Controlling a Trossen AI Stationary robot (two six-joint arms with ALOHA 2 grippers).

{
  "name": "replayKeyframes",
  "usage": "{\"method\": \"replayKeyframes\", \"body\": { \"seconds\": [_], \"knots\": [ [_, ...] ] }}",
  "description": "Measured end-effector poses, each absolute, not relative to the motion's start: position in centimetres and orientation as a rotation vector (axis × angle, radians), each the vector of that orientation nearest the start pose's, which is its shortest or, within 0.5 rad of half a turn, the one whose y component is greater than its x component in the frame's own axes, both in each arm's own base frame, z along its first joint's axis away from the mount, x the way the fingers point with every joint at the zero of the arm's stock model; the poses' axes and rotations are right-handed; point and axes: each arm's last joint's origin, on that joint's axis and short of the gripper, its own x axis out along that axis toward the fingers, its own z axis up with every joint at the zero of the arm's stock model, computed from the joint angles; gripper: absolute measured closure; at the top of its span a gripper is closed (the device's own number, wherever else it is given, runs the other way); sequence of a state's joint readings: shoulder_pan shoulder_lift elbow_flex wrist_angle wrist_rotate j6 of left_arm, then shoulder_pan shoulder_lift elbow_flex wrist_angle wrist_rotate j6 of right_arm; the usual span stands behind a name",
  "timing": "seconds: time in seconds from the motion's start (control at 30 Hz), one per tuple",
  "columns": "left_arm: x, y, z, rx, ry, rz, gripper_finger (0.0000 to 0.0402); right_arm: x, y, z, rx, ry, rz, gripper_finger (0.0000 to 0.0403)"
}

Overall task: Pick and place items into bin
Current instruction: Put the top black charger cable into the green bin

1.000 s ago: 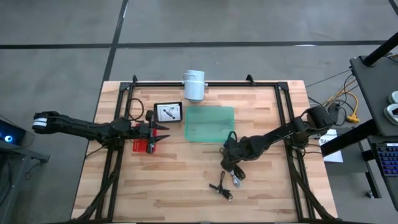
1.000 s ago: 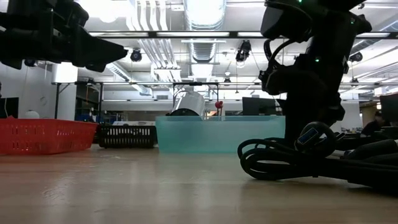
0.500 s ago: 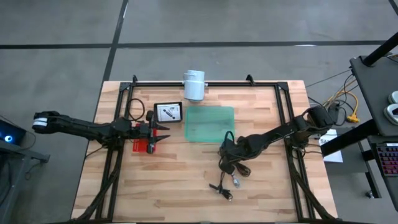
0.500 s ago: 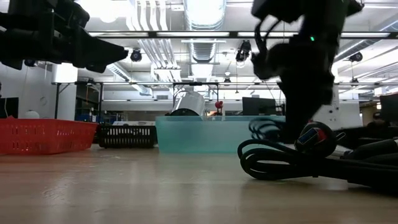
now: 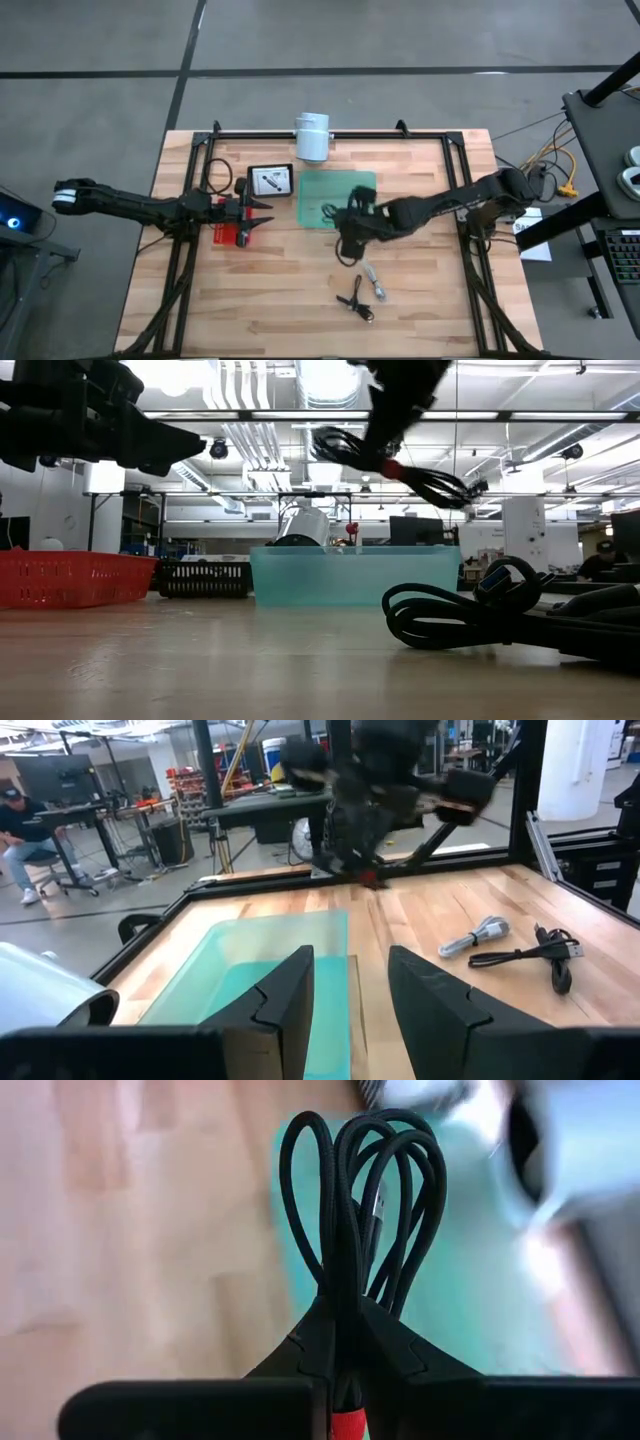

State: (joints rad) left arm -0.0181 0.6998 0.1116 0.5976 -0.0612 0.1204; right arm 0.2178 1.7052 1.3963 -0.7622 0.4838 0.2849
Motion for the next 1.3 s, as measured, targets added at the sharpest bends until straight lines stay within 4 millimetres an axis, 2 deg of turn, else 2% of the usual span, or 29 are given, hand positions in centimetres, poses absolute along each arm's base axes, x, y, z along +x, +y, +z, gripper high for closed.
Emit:
{"method": "replayKeyframes", "body": {
  "seconds": [0.1, 0.23, 0.4, 0.57, 0.7, 0.83, 1.07, 1.3],
  "knots": [
    [15.2, -0.1, 18.8, 0.12, -0.006, 0.043, 0.0286, 35.5, 4.4, 27.7, -0.227, 0.93, -0.359, 0.0389],
    [15.2, -0.1, 18.8, 0.12, -0.005, 0.043, 0.0286, 36.1, 1.1, 27.7, -0.272, 0.929, -0.388, 0.0389],
    [15.2, -0.1, 18.8, 0.12, 0.0, 0.043, 0.0286, 35.6, -3.0, 26.6, -0.315, 1.008, -0.43, 0.039],
    [15.2, -0.1, 18.8, 0.12, 0.0, 0.043, 0.0286, 35.7, -6.4, 25.4, -0.244, 1.005, -0.293, 0.039],
    [15.2, -0.1, 18.8, 0.12, 0.0, 0.043, 0.0286, 36.0, -8.3, 24.3, -0.272, 1.008, -0.26, 0.039],
    [15.2, -0.1, 18.7, 0.12, 0.002, 0.042, 0.0286, 36.4, -9.3, 22.6, -0.298, 1.055, -0.172, 0.039],
    [15.3, -0.1, 18.6, 0.121, 0.01, 0.042, 0.0286, 37.5, -10.3, 19.9, -0.299, 1.131, -0.153, 0.0385],
    [15.3, -0.1, 18.6, 0.121, 0.009, 0.043, 0.0286, 37.7, -10.3, 19.5, -0.29, 1.139, -0.157, 0.0327]
  ]
}}
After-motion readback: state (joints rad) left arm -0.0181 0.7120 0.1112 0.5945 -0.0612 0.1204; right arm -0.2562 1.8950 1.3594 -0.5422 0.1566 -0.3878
